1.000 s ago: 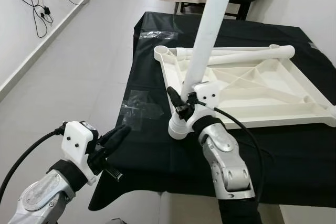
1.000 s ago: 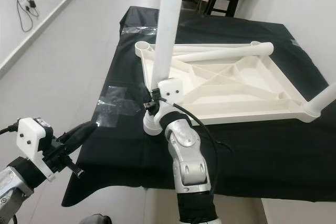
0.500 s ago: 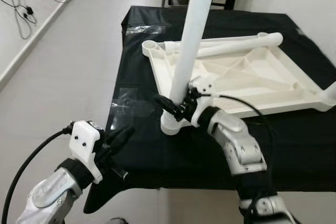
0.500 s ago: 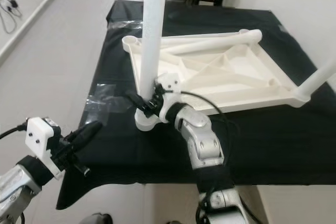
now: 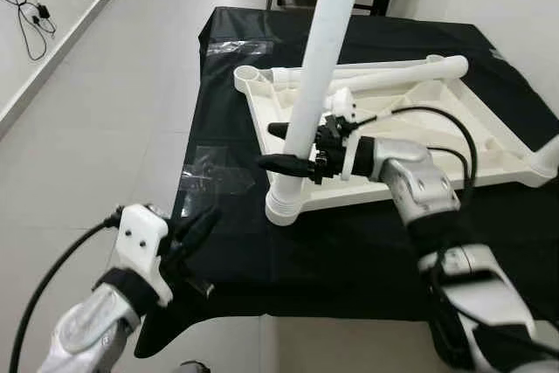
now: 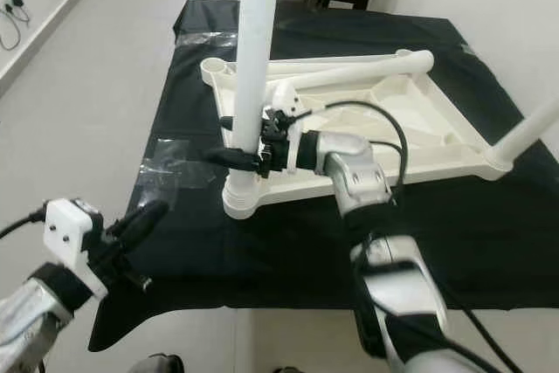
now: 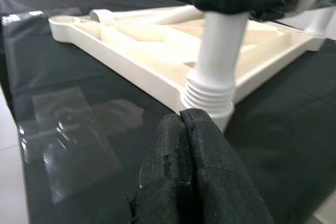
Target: Building children table
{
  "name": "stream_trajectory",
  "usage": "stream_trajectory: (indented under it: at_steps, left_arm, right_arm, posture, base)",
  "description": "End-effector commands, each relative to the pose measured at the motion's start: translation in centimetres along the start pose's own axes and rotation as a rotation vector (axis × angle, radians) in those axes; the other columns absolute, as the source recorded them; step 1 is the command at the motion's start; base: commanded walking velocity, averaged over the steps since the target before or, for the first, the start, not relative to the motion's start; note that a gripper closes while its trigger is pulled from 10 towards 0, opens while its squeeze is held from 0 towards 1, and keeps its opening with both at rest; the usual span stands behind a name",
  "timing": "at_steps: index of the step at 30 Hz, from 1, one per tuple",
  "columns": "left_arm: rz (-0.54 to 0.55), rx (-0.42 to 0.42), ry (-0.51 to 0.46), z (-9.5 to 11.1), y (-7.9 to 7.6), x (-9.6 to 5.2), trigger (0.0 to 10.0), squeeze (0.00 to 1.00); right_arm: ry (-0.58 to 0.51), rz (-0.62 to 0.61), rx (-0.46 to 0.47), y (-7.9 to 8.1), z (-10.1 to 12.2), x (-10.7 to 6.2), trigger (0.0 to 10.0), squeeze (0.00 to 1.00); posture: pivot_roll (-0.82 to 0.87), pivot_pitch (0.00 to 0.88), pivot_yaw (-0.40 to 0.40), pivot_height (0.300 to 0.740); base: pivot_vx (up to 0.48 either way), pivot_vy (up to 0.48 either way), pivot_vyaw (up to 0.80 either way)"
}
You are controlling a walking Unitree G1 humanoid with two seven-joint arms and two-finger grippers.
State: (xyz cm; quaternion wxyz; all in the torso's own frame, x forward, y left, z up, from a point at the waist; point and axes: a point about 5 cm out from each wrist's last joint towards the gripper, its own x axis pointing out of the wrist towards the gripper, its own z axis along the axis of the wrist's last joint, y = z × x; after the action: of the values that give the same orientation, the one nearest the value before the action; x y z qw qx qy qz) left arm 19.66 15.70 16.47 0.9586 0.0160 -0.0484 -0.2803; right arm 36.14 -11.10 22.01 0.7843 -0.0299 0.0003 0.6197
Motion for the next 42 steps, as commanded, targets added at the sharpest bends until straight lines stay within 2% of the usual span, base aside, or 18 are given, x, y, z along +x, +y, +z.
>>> stream_trajectory:
  at_steps: [1, 9, 14, 15, 17, 18, 20, 23, 28, 29, 31, 32, 35, 38, 39, 40, 41, 42]
  left_arm:
    - [-0.076, -0.005, 0.038, -0.7, -0.8, -0.2, 10.0, 0.00]
    - [-0.118, 0.000, 0.041, -0.8, -1.0, -0.1, 10.0, 0.00]
    - [-0.120, 0.001, 0.034, -0.7, -1.1, -0.3, 10.0, 0.00]
    - [-0.120, 0.001, 0.034, -0.7, -1.1, -0.3, 10.0, 0.00]
    - [-0.120, 0.003, 0.028, -0.6, -1.0, -0.5, 10.0, 0.00]
    - [-0.120, 0.003, 0.028, -0.6, -1.0, -0.5, 10.0, 0.00]
    - [-0.147, -0.013, 0.020, -0.5, -0.8, -0.3, 10.0, 0.00]
    - [-0.162, -0.016, 0.017, -0.4, -0.8, -0.2, 10.0, 0.00]
    - [-0.173, -0.030, 0.005, -0.4, -1.0, 0.3, 10.0, 0.00]
    - [-0.166, -0.030, 0.003, -0.4, -1.0, 0.3, 10.0, 0.00]
    - [-0.159, -0.029, 0.001, -0.5, -1.0, 0.4, 10.0, 0.00]
    - [-0.155, -0.028, 0.000, -0.5, -0.9, 0.5, 10.0, 0.00]
    - [-0.154, -0.027, -0.001, -0.5, -0.9, 0.6, 10.0, 0.00]
    - [-0.154, -0.027, -0.002, -0.6, -0.8, 0.8, 10.0, 0.00]
    - [-0.156, -0.027, -0.002, -0.7, -0.7, 0.9, 10.0, 0.00]
    - [-0.156, -0.027, -0.002, -0.7, -0.7, 0.9, 10.0, 0.00]
    - [-0.157, -0.027, -0.003, -0.7, -0.7, 1.0, 10.0, 0.00]
    - [-0.159, -0.028, -0.003, -0.7, -0.7, 1.1, 10.0, 0.00]
  right_arm:
    - [0.011, 0.011, 0.037, -0.3, -0.9, -0.8, 0.0, 0.00]
    - [0.004, -0.006, 0.065, -0.2, -2.1, -2.7, 0.0, 0.00]
    - [0.126, -0.193, 0.025, 0.5, -4.4, -5.2, 0.0, 0.00]
    - [0.126, -0.193, 0.025, 0.5, -4.4, -5.2, 0.0, 0.00]
    - [0.125, -0.529, 0.130, 1.8, -6.1, -4.2, 0.0, 0.00]
    - [0.125, -0.529, 0.130, 1.8, -6.1, -4.2, 0.0, 0.00]
    - [0.081, -0.848, 0.245, 6.3, -8.5, -1.9, 0.0, 0.00]
    - [0.063, -0.955, 0.260, 7.3, -8.8, -1.6, 0.0, 0.00]
    - [0.085, -0.894, 0.188, 6.5, -8.3, -1.0, 0.0, 0.00]
    - [0.089, -0.886, 0.188, 6.6, -8.0, -0.6, 10.0, 0.00]
    - [0.086, -0.867, 0.182, 6.7, -7.7, -0.2, 10.0, 0.00]
    - [0.058, -0.806, 0.202, 6.7, -7.2, 0.3, 10.0, 0.99]
    - [0.011, -0.720, 0.227, 6.5, -6.2, 0.9, 10.0, 1.00]
    - [-0.040, -0.551, 0.151, 5.5, -4.5, 1.0, 10.0, 1.00]
    - [-0.058, -0.437, 0.089, 4.5, -3.3, 0.6, 10.0, 0.31]
    - [-0.058, -0.437, 0.089, 4.5, -3.3, 0.6, 10.0, 0.31]
    - [-0.052, -0.383, 0.058, 3.9, -2.9, 0.2, 10.0, 0.00]
    - [-0.041, -0.340, 0.038, 3.4, -2.7, -0.1, 10.0, 0.00]
  posture:
    - [0.18, 0.119, -0.115, 0.740]
    - [0.16, 0.120, -0.100, 0.740]
    - [0.15, 0.127, -0.111, 0.740]
    - [0.15, 0.127, -0.111, 0.740]
    - [0.14, 0.137, -0.125, 0.740]
    - [0.14, 0.137, -0.125, 0.740]
    - [0.09, 0.139, -0.081, 0.740]
    - [0.09, 0.138, -0.079, 0.740]
    - [0.09, 0.142, -0.101, 0.740]
    - [0.10, 0.136, -0.100, 0.740]
    - [0.10, 0.136, -0.100, 0.740]
    - [0.10, 0.131, -0.102, 0.740]
    - [0.11, 0.127, -0.103, 0.740]
    - [0.11, 0.118, -0.101, 0.740]
    - [0.12, 0.116, -0.101, 0.740]
    - [0.12, 0.116, -0.101, 0.740]
    - [0.12, 0.109, -0.102, 0.740]
    - [0.12, 0.109, -0.103, 0.740]
  base:
    - [0.000, 0.000, 0.00]
    - [0.000, 0.000, 0.00]
    - [0.000, 0.000, 0.00]
    - [0.000, 0.000, 0.00]
    - [0.000, 0.000, 0.00]
    - [0.000, 0.000, 0.00]
    - [0.000, 0.000, 0.00]
    - [0.000, 0.000, 0.00]
    - [0.000, 0.000, 0.00]
    - [0.000, 0.000, 0.00]
    - [0.000, 0.000, 0.00]
    - [0.000, 0.000, 0.00]
    - [0.000, 0.000, 0.00]
    - [0.000, 0.000, 0.00]
    - [0.000, 0.000, 0.00]
    - [0.000, 0.000, 0.00]
    - [0.000, 0.000, 0.00]
    - [0.000, 0.000, 0.00]
